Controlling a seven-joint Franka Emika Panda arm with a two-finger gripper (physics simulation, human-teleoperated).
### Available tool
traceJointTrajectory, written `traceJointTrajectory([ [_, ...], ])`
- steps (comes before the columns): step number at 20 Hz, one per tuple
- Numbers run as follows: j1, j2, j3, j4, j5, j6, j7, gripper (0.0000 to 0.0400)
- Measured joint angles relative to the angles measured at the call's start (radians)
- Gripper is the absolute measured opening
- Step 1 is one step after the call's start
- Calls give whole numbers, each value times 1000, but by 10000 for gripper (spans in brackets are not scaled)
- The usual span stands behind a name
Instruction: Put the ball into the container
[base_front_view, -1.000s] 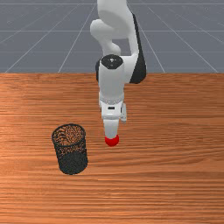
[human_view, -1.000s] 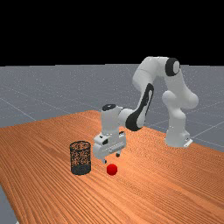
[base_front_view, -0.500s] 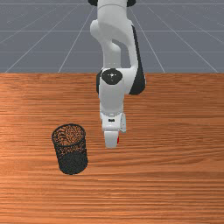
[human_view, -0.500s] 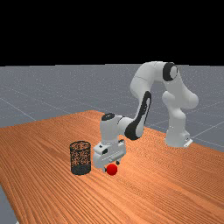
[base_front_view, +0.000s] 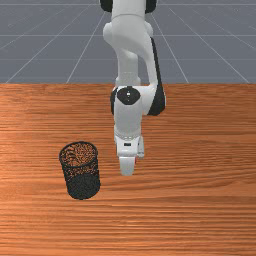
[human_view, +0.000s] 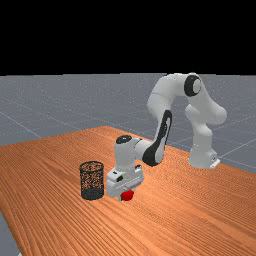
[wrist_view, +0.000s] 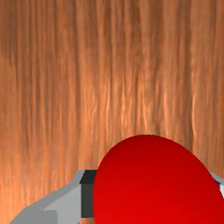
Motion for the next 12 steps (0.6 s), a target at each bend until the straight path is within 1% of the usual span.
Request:
traceJointTrajectory([
  [4,0,-9,0,-13,0,17,1,279],
  [6,1,-50,-1,-57,-1,52,2,279],
  [8,2,-119,-3,-113,-3,88,4,280],
  [11,2,-212,-3,-134,-3,31,2,280],
  [12,1,-226,-2,-117,-2,-23,1,279],
])
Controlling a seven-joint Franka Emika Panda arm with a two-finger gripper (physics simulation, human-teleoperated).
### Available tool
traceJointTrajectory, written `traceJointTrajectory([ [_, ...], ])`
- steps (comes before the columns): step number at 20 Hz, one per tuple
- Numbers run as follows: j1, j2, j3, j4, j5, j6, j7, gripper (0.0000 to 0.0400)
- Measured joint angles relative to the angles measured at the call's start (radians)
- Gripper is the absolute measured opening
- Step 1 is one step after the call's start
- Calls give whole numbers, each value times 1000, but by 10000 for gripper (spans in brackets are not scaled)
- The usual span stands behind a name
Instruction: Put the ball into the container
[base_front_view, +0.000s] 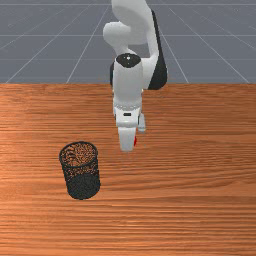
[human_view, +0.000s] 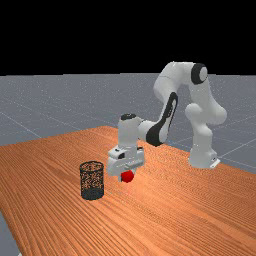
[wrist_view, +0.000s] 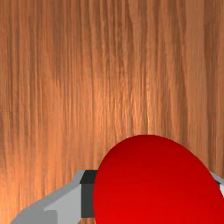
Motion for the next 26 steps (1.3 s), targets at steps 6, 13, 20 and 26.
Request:
traceJointTrajectory([
  [6,-1,-68,1,12,1,-91,-5,279],
  [13,-11,-96,-38,54,-66,-184,-26,279],
  [20,-114,-85,-35,78,-4,-201,-216,279],
  [26,-110,-47,-39,195,-1,-289,-186,279],
])
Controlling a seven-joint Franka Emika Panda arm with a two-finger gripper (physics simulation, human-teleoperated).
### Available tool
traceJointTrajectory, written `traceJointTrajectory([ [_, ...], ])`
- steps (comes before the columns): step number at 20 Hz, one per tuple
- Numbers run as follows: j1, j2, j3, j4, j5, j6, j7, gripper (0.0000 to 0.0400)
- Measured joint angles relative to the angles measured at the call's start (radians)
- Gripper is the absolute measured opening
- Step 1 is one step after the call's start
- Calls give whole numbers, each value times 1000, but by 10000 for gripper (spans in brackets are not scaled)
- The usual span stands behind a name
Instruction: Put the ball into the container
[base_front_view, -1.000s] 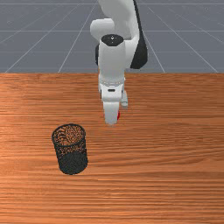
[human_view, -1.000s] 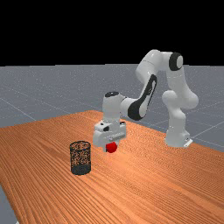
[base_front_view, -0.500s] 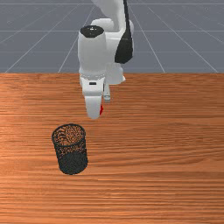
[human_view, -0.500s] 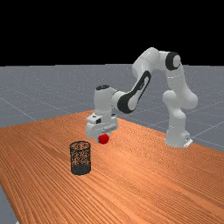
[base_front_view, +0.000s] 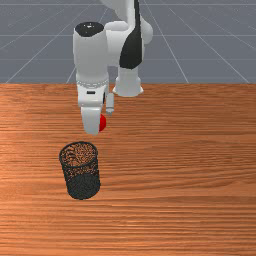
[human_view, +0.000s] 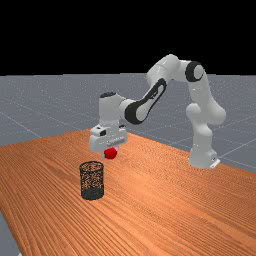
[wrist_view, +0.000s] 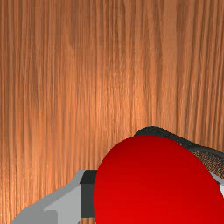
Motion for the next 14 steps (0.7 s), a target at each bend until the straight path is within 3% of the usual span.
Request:
traceJointTrajectory([
  [5,16,131,-8,206,-21,-64,26,279],
  [14,-43,169,-4,263,-1,-86,-78,279],
])
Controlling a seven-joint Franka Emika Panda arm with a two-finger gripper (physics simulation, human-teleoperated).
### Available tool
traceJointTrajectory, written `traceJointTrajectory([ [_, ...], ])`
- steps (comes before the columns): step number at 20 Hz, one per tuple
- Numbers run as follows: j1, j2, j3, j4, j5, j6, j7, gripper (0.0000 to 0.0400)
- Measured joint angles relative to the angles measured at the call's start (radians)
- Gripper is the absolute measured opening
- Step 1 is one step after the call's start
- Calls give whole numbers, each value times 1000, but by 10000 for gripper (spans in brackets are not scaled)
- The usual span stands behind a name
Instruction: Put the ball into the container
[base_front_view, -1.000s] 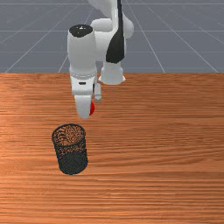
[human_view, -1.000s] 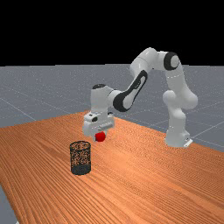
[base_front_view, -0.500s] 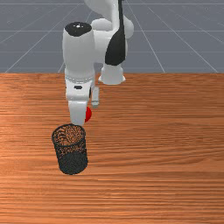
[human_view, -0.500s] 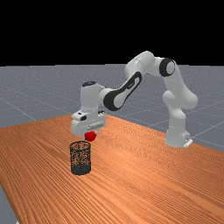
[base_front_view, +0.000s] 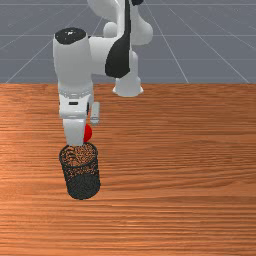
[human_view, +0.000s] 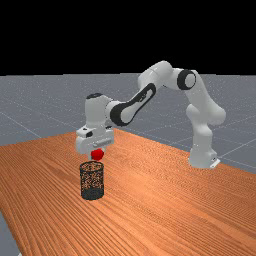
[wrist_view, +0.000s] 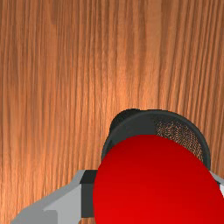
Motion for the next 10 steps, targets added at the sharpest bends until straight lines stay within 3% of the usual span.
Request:
traceJointTrajectory([
  [3,3,49,-4,85,1,-61,23,279],
  [7,0,55,0,76,1,-30,6,280],
  [8,-1,65,2,92,0,-36,-1,332],
  [10,-1,88,4,131,0,-52,-6,375],
])
